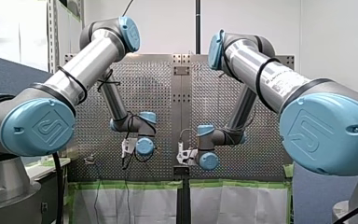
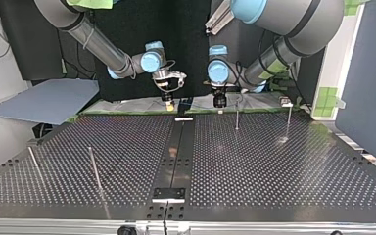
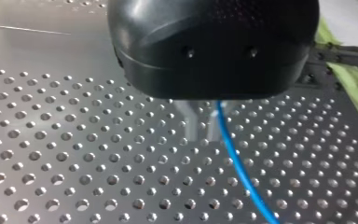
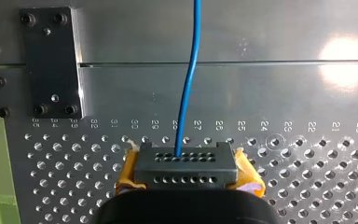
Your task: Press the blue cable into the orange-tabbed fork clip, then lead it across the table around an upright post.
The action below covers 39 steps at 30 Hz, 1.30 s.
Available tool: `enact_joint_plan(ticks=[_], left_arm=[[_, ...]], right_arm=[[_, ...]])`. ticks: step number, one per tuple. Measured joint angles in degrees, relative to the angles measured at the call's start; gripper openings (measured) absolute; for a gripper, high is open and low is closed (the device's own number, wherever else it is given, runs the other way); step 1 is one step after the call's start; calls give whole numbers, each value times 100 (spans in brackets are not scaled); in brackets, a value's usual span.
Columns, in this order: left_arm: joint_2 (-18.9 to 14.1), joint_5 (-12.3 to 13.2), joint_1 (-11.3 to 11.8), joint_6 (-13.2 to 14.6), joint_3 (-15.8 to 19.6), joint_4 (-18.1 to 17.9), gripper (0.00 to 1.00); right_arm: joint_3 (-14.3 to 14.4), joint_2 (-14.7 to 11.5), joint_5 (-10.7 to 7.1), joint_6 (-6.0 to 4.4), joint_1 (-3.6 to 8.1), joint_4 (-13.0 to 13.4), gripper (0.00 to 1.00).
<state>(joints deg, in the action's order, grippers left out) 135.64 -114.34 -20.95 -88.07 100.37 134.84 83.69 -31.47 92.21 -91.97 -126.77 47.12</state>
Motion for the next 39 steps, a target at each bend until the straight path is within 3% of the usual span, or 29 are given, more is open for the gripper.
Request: enact_joint_plan(ticks=[11, 16, 23, 39], left_arm=[[-6, 41, 2, 56, -191, 388, 0], [-38, -39, -14, 168, -392, 641, 0], [-353, -293, -121, 258, -497, 1020, 0], [-1137, -356, -423, 28, -501, 1808, 0]], right_arm=[[-9, 2, 2, 4, -1, -4, 0], [-47, -91, 76, 49, 25, -175, 0], [-49, -410, 268, 44, 92, -518, 0], [-49, -1336, 288, 11, 178, -1409, 0]])
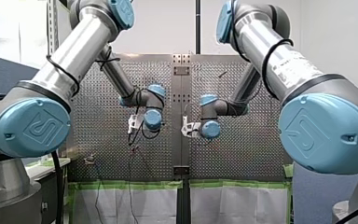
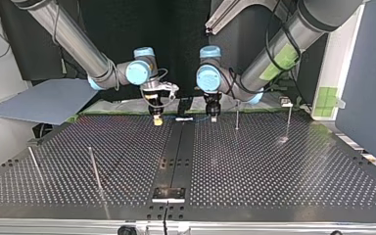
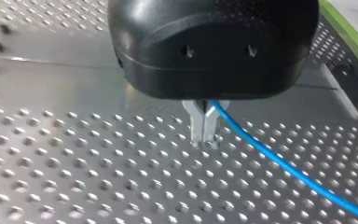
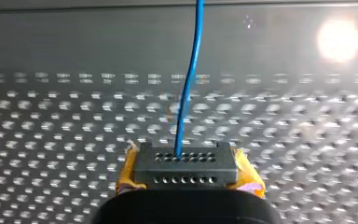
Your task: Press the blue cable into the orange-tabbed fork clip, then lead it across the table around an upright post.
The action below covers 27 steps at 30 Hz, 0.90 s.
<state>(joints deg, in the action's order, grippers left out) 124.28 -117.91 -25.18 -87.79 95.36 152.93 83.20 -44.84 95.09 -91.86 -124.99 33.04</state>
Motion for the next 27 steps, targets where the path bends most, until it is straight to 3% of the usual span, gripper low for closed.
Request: enact_joint_plan(ticks=[6, 17, 27], left_arm=[[-320, 0, -63, -70, -1, 155, 0], [-911, 28, -99, -111, -13, 145, 0], [-1394, 23, -98, -183, -218, 182, 0]], right_arm=[[0, -367, -8, 2, 24, -149, 0], [-5, -959, 1, 18, 25, -173, 0], [-136, -1563, 3, 106, -2, -385, 0]])
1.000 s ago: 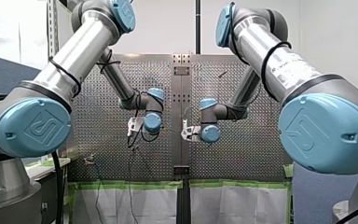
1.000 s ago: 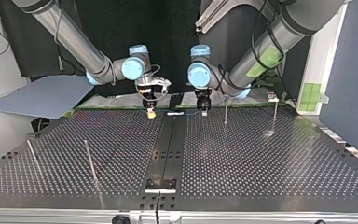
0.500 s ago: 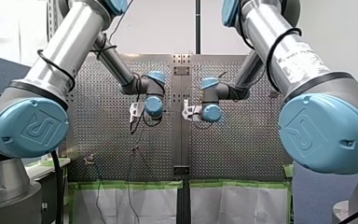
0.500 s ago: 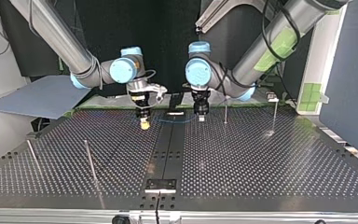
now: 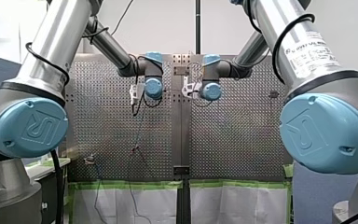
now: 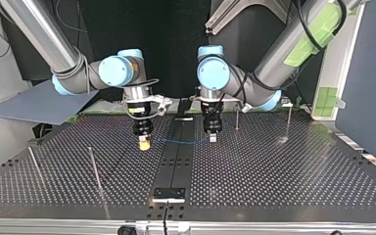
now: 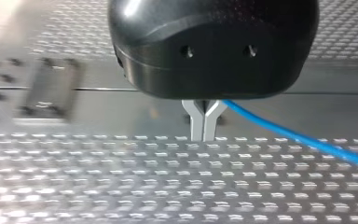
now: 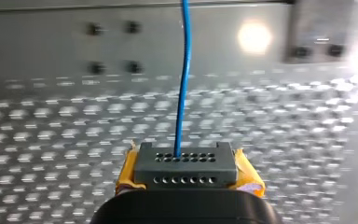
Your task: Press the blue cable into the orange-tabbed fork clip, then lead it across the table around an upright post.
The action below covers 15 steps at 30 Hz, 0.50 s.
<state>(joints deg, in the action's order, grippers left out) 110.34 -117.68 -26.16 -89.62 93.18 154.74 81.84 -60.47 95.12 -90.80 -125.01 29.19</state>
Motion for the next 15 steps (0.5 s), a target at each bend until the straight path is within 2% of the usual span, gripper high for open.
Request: enact_joint_plan(ticks=[5, 9, 15], left_arm=[[-264, 4, -1, -54, -188, 154, 0], [-499, -7, -1, -68, -282, 217, 0], [-757, -1, -4, -64, -520, 413, 0]], right_arm=[[-60, -262, 13, 40, -13, -93, 0], [-96, -485, 133, 107, 0, -162, 0], [-204, -719, 276, 129, 29, -299, 0]])
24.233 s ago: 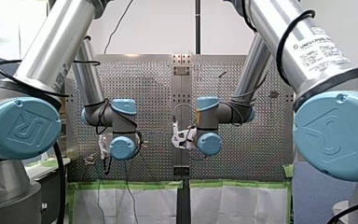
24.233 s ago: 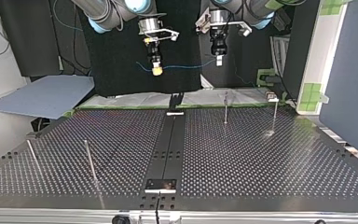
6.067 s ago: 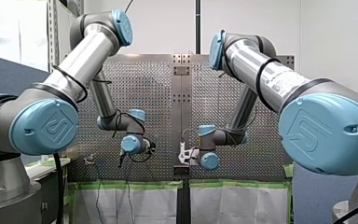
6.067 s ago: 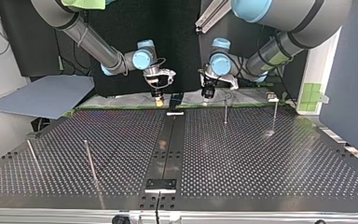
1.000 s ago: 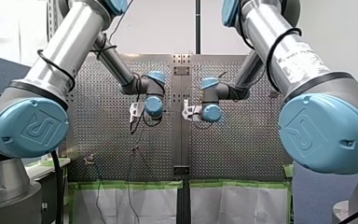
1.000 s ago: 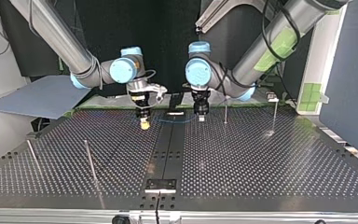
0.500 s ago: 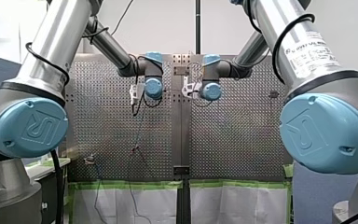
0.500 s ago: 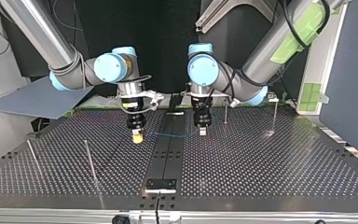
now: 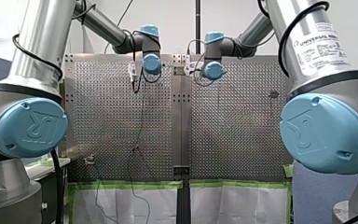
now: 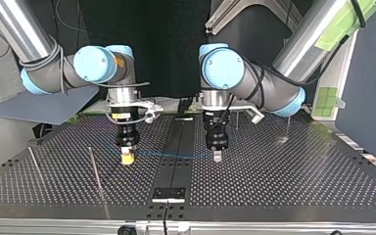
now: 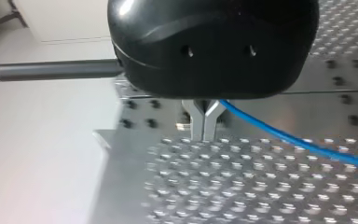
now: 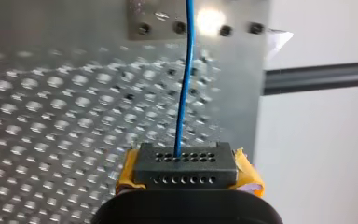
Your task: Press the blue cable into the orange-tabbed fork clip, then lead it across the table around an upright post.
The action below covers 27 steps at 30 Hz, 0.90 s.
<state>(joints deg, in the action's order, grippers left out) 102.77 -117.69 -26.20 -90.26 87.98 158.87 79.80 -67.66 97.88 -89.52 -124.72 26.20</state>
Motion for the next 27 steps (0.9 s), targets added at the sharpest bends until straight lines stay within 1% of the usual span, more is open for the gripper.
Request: enact_joint_plan(ticks=[5, 11, 14, 17, 21, 23, 24, 27], left_arm=[[-32, 44, -1, 30, -249, 236, 0], [-27, 237, -1, 31, -342, 307, 0], [-21, 298, -1, 35, -406, 344, 0], [-19, 416, 0, 26, -535, 458, 0], [-14, 589, 3, 0, -754, 653, 0], [9, 646, 1, -18, -871, 739, 0], [30, 674, -2, -29, -921, 775, 0], [143, 770, -22, -55, -1084, 912, 0]], right_arm=[[-54, -180, 118, -22, 27, -138, 0], [-63, -407, 327, -53, 133, -369, 0], [-65, -507, 444, -56, 209, -495, 0], [-65, -621, 505, -73, 341, -623, 0], [-64, -739, 529, -113, 562, -788, 0], [-64, -766, 535, -127, 655, -823, 0], [-64, -775, 537, -136, 720, -836, 0], [-64, -783, 539, -155, 859, -853, 0]])
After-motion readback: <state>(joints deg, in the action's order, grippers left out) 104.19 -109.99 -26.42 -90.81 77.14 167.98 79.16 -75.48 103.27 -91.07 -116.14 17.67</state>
